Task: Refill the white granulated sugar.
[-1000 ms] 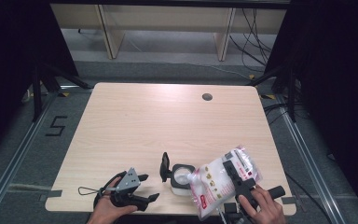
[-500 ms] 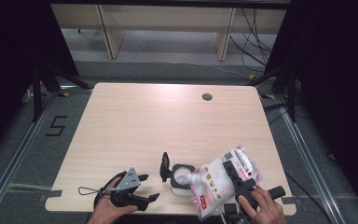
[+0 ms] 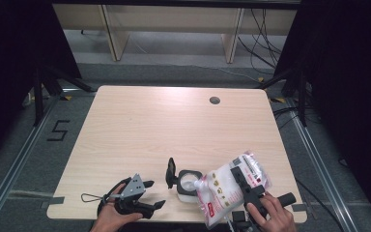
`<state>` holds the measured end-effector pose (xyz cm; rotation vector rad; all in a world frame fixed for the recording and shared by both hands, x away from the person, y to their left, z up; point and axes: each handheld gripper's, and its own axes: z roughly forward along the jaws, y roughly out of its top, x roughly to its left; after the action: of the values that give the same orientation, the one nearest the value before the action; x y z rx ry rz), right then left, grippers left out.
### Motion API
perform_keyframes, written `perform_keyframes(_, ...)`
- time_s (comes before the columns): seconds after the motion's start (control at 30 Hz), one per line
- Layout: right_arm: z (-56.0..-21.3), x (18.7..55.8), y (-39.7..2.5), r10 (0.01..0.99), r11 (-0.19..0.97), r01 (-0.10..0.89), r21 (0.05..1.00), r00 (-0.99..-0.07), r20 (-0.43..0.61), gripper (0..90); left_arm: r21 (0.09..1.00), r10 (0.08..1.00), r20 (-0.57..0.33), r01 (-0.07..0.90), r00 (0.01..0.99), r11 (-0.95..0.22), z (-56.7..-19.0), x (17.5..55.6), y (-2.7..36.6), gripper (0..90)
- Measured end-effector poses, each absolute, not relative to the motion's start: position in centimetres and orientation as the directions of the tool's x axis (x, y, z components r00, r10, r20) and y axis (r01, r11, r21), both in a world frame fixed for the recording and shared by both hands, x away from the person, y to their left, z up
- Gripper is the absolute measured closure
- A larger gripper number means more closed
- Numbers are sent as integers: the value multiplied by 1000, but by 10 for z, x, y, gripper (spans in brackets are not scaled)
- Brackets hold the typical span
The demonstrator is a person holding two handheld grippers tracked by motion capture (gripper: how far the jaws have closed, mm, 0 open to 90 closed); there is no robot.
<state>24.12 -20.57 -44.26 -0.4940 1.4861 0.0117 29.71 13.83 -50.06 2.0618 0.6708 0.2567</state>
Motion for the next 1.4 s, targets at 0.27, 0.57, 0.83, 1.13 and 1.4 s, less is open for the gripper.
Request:
perform_keyframes(0.27,-443,241,-206,-280,905,-308,-293,89,-956,500,832,552,-85,363,830,-419,-501,297,138,228)
perform_keyframes(0.57,-442,241,-207,-275,908,-302,-291,94,-957,505,830,554,-86,367,828,-419,-501,297,138,227)
perform_keyframes(0.83,-441,242,-209,-255,915,-305,-264,70,-964,509,833,541,-64,344,839,-434,-500,298,139,227)
perform_keyframes(1.13,-443,244,-210,-235,920,-308,-241,60,-970,510,832,546,-71,351,835,-429,-500,298,139,228)
perform_keyframes(1.4,-441,242,-209,-256,911,-313,-267,79,-964,510,832,556,-89,368,826,-414,-501,297,138,227)
